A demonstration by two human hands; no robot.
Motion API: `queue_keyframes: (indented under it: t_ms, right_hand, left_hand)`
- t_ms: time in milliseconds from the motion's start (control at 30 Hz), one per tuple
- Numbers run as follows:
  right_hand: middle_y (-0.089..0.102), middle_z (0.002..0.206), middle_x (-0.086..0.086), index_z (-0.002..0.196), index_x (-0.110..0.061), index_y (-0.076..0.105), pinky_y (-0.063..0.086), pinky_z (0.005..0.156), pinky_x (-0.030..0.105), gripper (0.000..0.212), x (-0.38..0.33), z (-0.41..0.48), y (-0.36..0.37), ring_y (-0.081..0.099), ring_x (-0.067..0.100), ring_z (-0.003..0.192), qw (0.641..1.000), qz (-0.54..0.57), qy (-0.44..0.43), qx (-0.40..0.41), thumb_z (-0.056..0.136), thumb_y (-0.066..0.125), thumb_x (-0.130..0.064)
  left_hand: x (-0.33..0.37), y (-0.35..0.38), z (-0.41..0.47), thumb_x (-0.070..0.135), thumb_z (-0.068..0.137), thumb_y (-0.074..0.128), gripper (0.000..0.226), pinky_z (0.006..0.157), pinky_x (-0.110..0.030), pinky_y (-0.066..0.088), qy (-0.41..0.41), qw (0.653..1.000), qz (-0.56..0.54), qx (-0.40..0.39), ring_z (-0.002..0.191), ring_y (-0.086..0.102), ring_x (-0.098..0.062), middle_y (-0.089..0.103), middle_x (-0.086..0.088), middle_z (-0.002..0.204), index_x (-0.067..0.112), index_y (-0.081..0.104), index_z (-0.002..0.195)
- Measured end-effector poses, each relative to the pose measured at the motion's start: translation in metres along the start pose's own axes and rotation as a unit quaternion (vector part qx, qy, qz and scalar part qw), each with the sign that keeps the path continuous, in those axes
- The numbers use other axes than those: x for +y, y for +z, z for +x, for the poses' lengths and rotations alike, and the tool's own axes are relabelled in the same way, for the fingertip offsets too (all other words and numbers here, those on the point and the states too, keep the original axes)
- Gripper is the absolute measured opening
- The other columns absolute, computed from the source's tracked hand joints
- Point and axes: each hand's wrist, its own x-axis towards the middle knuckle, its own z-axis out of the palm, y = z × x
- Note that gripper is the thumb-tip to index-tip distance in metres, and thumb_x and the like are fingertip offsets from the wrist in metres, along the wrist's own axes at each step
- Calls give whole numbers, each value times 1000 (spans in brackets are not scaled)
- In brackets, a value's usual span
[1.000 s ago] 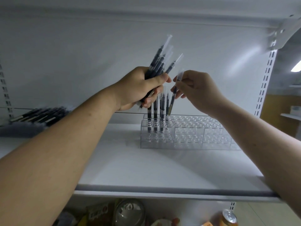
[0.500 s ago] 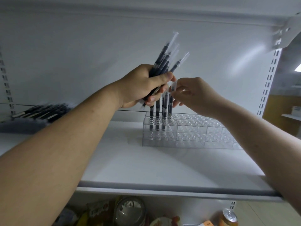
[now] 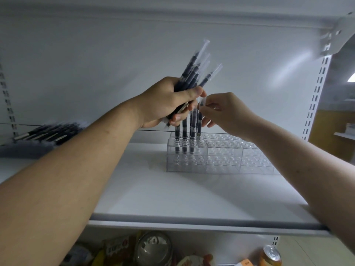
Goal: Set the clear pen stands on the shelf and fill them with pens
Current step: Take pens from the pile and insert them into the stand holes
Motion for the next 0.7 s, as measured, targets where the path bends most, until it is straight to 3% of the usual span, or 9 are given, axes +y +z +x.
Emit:
queue_keyframes:
  t_ms: [100, 167, 367, 467, 567, 700]
  right_hand:
    - [78, 73, 0, 87, -2, 69, 63, 82, 54, 20, 1, -1, 1, 77, 12, 72, 999, -23, 6, -40, 101, 65, -16]
    - [79, 73, -2, 86, -4, 70, 61, 81, 60, 19, 2, -1, -1, 78, 15, 73, 999, -19, 11, -45, 100, 67, -17]
    - [80, 78, -9, 92, -16, 80, 64, 84, 36, 10, 5, -4, -19, 76, 1, 72, 994, -87, -10, -65, 95, 76, -25]
    - [79, 78, -6, 95, -18, 78, 64, 81, 34, 12, 8, -2, -25, 76, 3, 70, 997, -77, -21, 0, 94, 76, -29]
    - [77, 79, 3, 94, -10, 76, 58, 67, 32, 11, 7, 2, -32, 74, 13, 68, 994, 42, -35, 92, 96, 75, -21]
    - [69, 92, 17, 100, 0, 71, 44, 64, 34, 5, -1, 1, -36, 65, 26, 77, 939, 340, -41, 21, 97, 68, -3]
  left_hand:
    - [-1, 0, 0, 25, 112, 51, 27, 47, -28, 36, -4, 1000, 2, -1, 50, 39, -17, 55, -1, 76, 1, 61, 120]
    - [-1, 0, 0, 25, 111, 52, 26, 47, -29, 36, -4, 1000, 3, -3, 50, 38, -17, 55, -1, 76, 2, 62, 119]
    - [0, -1, 0, 25, 111, 52, 26, 47, -29, 36, -10, 1000, -4, -4, 50, 39, -16, 56, 0, 75, 2, 62, 119]
    - [0, -1, 0, 21, 112, 51, 24, 47, -29, 36, -17, 1000, -17, -11, 53, 39, -17, 57, -1, 78, 2, 63, 122]
    - [0, 0, -1, 13, 111, 51, 25, 48, -30, 36, -24, 999, -36, -16, 55, 41, -18, 58, -4, 82, -3, 60, 127]
    - [3, 0, 0, 9, 110, 51, 20, 50, -31, 39, -16, 997, -67, -20, 59, 44, -19, 61, -7, 83, -1, 60, 124]
